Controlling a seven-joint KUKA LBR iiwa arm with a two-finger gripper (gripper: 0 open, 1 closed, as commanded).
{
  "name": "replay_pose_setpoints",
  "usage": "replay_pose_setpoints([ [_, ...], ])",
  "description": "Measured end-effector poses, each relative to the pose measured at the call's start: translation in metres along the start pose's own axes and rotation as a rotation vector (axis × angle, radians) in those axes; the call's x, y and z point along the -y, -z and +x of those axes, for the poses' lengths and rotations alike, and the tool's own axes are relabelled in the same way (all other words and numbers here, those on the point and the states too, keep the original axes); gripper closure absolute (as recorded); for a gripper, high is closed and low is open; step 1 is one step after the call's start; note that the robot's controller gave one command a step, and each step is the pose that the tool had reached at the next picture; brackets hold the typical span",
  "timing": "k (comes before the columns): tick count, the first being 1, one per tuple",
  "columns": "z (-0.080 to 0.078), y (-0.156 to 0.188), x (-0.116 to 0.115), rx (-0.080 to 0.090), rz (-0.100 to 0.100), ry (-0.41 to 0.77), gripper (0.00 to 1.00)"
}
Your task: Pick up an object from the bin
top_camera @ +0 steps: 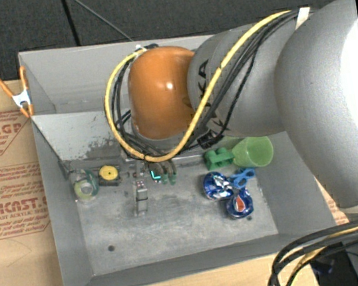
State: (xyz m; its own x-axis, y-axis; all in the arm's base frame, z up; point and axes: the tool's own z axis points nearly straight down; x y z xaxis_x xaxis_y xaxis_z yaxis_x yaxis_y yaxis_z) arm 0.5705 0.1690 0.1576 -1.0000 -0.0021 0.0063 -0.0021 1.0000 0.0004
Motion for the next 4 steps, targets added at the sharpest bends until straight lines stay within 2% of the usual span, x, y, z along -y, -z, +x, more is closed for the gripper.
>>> replay_pose_setpoints([
  [1,-0.018,-0.088,-0.024,0.008,-0.001,-0.328,0.0],
  [2,-0.025,-0.057,0.009,0.011,0.0,-0.119,0.0],
  [3,-0.021,-0.058,-0.005,0.007,-0.003,-0.401,0.0],
  [4,-0.017,-0.089,-0.004,0.004,-0.001,-0.509,0.0],
])
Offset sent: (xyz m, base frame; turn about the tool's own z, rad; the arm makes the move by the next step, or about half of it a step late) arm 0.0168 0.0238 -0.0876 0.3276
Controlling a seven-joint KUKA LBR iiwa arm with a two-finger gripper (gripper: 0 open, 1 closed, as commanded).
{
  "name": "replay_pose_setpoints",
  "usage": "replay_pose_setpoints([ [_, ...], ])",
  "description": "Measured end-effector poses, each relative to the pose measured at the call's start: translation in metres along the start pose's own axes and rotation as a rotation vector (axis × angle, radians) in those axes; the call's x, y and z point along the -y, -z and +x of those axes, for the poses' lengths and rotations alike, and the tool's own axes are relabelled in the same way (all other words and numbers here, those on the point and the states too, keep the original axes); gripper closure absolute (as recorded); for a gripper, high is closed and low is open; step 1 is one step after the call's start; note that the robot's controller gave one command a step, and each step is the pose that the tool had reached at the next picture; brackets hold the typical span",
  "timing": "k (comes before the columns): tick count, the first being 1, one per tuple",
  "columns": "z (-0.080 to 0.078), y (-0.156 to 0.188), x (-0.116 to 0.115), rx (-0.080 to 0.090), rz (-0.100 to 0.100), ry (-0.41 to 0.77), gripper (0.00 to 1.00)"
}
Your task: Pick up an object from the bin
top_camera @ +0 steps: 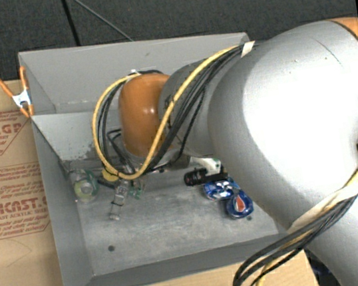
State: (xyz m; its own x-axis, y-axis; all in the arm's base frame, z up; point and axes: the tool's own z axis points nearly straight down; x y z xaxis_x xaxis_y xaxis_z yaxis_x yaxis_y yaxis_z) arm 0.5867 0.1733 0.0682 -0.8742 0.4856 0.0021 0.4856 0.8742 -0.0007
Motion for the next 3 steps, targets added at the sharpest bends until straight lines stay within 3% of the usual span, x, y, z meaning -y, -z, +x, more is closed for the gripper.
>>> replay_pose_setpoints([
  [1,0.0,0.0,0.0,0.0,0.0,0.001,0.0],
  [2,0.0,0.0,0.0,0.0,0.0,0.001,1.0],
  [3,-0.001,0.061,-0.001,0.006,-0.006,0.001,1.0],
])
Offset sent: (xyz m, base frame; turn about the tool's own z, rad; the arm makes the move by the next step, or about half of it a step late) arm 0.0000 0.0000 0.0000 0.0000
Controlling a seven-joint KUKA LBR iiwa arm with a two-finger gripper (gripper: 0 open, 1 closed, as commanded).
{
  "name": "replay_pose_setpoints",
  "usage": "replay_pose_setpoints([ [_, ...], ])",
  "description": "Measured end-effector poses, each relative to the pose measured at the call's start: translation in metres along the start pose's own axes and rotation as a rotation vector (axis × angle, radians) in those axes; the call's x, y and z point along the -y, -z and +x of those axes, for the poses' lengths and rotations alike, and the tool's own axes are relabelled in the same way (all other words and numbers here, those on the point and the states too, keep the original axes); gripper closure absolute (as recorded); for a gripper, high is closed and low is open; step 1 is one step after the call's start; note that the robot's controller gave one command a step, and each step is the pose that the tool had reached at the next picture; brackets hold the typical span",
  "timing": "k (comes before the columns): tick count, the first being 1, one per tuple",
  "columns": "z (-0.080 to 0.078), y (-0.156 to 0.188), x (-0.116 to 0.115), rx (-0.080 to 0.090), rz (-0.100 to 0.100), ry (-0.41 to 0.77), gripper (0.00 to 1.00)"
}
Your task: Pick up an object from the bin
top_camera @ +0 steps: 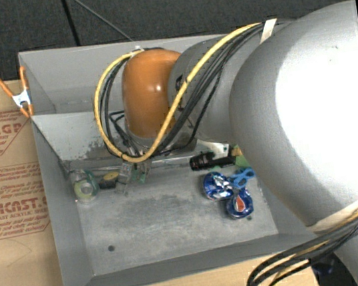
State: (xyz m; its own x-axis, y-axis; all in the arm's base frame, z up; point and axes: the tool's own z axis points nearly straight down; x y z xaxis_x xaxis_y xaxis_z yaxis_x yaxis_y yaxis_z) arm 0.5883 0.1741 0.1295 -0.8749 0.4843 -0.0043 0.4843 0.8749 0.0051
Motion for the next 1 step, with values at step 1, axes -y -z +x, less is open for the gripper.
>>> replay_pose_setpoints([
  [1,-0.0003,0.016,-0.0007,-0.003,0.003,0.001,1.0],
])
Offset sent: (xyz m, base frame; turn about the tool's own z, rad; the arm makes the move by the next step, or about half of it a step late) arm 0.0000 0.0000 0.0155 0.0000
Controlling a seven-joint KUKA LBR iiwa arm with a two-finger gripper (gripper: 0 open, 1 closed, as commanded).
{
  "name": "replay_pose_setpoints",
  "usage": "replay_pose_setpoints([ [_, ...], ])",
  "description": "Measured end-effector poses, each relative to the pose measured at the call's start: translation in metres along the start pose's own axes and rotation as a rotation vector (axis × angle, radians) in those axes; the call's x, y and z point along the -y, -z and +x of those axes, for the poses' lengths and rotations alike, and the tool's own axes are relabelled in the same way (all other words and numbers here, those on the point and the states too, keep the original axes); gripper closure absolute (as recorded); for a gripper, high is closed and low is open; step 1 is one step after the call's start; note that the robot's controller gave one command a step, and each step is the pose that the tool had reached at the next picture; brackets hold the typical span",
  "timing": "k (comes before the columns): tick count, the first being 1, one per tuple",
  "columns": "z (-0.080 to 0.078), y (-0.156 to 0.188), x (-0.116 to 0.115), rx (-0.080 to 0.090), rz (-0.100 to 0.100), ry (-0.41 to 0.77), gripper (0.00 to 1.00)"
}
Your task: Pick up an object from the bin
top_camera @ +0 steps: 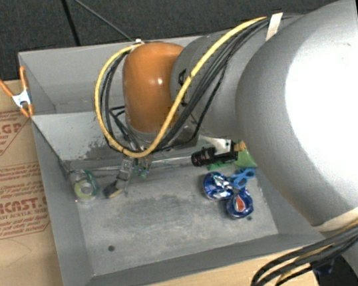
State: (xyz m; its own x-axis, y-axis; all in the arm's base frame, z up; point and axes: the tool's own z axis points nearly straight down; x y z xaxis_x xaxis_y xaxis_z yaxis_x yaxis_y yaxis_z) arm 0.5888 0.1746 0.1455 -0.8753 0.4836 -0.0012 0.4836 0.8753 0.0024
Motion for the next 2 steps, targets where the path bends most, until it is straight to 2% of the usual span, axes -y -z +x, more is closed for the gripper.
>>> replay_pose_setpoints([
  [1,-0.001,0.036,-0.001,0.001,-0.001,0.001,1.0],
  [2,-0.001,0.051,-0.001,0.0,0.0,0.001,1.0],
])
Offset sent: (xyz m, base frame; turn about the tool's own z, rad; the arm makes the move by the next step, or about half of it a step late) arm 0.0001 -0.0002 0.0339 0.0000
